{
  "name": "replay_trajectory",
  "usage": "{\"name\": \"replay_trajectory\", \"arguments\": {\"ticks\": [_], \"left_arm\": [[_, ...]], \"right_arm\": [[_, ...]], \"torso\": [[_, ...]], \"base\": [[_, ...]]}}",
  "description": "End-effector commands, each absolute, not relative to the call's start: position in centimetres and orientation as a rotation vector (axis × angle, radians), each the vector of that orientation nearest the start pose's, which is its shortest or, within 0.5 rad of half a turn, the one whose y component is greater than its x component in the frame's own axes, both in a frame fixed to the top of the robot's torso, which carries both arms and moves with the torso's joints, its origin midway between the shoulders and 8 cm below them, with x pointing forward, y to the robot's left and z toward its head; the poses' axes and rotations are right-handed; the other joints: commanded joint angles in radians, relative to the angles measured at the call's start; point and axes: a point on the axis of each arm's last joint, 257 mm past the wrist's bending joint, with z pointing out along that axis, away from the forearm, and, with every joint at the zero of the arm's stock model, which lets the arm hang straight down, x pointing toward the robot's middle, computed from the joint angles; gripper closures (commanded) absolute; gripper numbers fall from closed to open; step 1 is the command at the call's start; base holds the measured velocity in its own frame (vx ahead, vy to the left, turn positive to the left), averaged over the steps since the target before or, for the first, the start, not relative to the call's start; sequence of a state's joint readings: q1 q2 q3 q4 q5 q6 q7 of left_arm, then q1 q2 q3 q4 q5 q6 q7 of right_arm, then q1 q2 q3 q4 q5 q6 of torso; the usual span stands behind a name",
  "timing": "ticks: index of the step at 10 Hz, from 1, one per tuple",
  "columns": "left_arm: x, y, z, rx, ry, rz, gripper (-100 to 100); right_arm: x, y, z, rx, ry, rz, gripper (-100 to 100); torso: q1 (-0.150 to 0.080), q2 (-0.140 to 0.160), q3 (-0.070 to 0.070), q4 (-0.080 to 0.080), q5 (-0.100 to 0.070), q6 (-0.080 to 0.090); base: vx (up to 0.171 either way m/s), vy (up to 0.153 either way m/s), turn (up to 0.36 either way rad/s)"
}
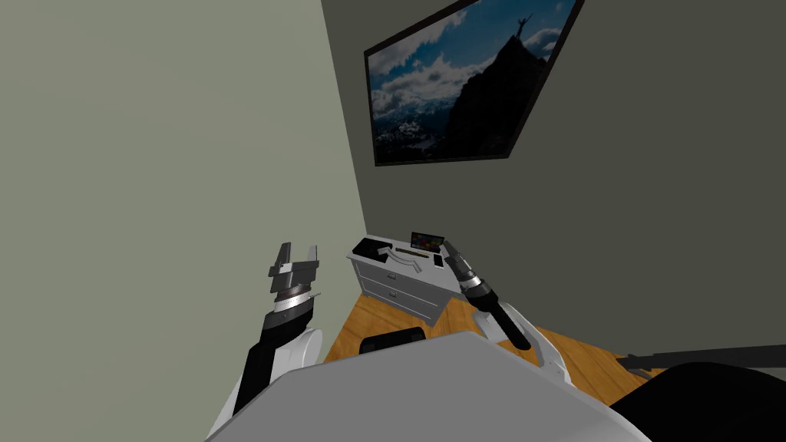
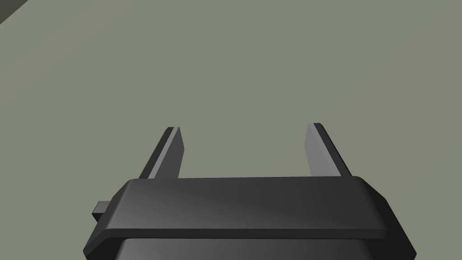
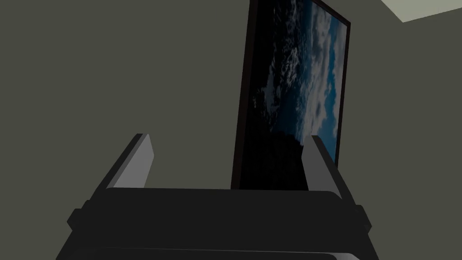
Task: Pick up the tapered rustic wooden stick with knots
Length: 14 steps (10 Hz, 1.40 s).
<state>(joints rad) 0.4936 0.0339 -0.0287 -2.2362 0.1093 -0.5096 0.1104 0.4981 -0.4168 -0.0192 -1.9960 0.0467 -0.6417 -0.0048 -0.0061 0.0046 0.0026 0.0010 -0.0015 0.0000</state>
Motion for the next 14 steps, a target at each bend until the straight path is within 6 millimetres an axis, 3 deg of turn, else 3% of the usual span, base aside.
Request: {"name": "replay_trajectory", "arguments": {"ticks": [1, 2, 3, 4, 5, 6, 7, 8, 9, 10, 11, 12, 13, 14], "left_arm": [[35.1, 28.1, 0.8, -0.775, 0.558, -1.495, 0], [35.1, 28.1, 0.8, -0.775, 0.558, -1.495, 0], [35.1, 28.1, 0.8, -0.775, 0.558, -1.495, 0], [35.1, 28.1, 0.8, -0.775, 0.558, -1.495, 0], [35.1, 28.1, 0.8, -0.775, 0.558, -1.495, 0], [35.1, 28.1, 0.8, -0.775, 0.558, -1.495, 0], [35.1, 28.1, 0.8, -0.775, 0.558, -1.495, 0], [35.1, 28.1, 0.8, -0.775, 0.558, -1.495, 0], [35.1, 28.1, 0.8, -0.775, 0.558, -1.495, 0], [35.1, 28.1, 0.8, -0.775, 0.558, -1.495, 0], [35.1, 28.1, 0.8, -0.775, 0.558, -1.495, 0], [35.1, 28.1, 0.8, -0.775, 0.558, -1.495, 0], [35.1, 28.1, 0.8, -0.775, 0.558, -1.495, 0], [35.1, 28.1, 0.8, -0.775, 0.558, -1.495, 0]], "right_arm": [[36.7, -27.5, -9.0, 0.395, 1.126, 1.189, -100], [36.9, -27.6, -11.2, 0.382, 1.199, 1.170, -100], [36.9, -27.6, -11.2, 0.363, 1.217, 1.165, -100], [37.0, -27.8, -13.5, 0.347, 1.292, 1.143, -100], [37.0, -27.9, -13.5, 0.329, 1.309, 1.137, -100], [36.9, -28.2, -15.7, 0.307, 1.386, 1.113, -100], [36.9, -28.4, -16.0, 0.294, 1.404, 1.104, -100], [36.7, -28.8, -18.2, 0.268, 1.482, 1.076, -100], [36.7, -29.2, -18.5, 0.259, 1.499, 1.066, -100], [36.3, -29.8, -20.6, 0.230, 1.577, 1.034, -100], [36.3, -30.2, -21.0, 0.222, 1.594, 1.022, -100], [35.9, -31.1, -23.1, 0.192, 1.672, 0.986, -100], [35.8, -31.5, -23.4, 0.185, 1.688, 0.973, -100], [35.3, -32.3, -25.1, 0.146, 1.760, 0.940, -100]], "torso": [[0.000, 0.000, 0.000, 0.000, 0.000, 0.000], [0.001, -0.001, 0.000, 0.000, 0.000, 0.000], [0.001, -0.001, -0.001, 0.000, 0.000, 0.000], [0.001, -0.001, 0.000, 0.000, 0.000, 0.000], [0.000, 0.000, 0.000, 0.000, 0.000, 0.000], [0.001, -0.001, 0.000, 0.000, 0.000, 0.000], [0.001, -0.002, -0.001, 0.000, 0.000, 0.000], [0.002, -0.002, -0.001, 0.000, 0.000, 0.000], [0.001, -0.001, -0.001, 0.000, 0.000, 0.000], [0.002, -0.001, -0.001, 0.000, 0.000, 0.000], [0.002, -0.001, -0.001, 0.000, 0.000, 0.000], [0.003, -0.002, -0.001, 0.000, 0.000, 0.000], [0.002, -0.002, -0.001, 0.000, 0.000, 0.000], [0.002, -0.003, -0.001, 0.000, 0.000, 0.000]], "base": [[-0.056, -0.075, 0.025], [-0.054, -0.073, 0.053], [-0.062, -0.066, 0.028], [-0.083, -0.091, 0.074], [-0.060, -0.077, 0.035], [-0.044, -0.067, 0.072], [-0.039, -0.060, 0.043], [-0.061, -0.065, 0.088], [-0.059, -0.056, 0.046], [-0.062, -0.054, 0.102], [-0.043, -0.048, 0.063], [-0.041, -0.061, 0.131], [-0.036, -0.062, 0.059], [-0.037, -0.053, 0.151]]}}
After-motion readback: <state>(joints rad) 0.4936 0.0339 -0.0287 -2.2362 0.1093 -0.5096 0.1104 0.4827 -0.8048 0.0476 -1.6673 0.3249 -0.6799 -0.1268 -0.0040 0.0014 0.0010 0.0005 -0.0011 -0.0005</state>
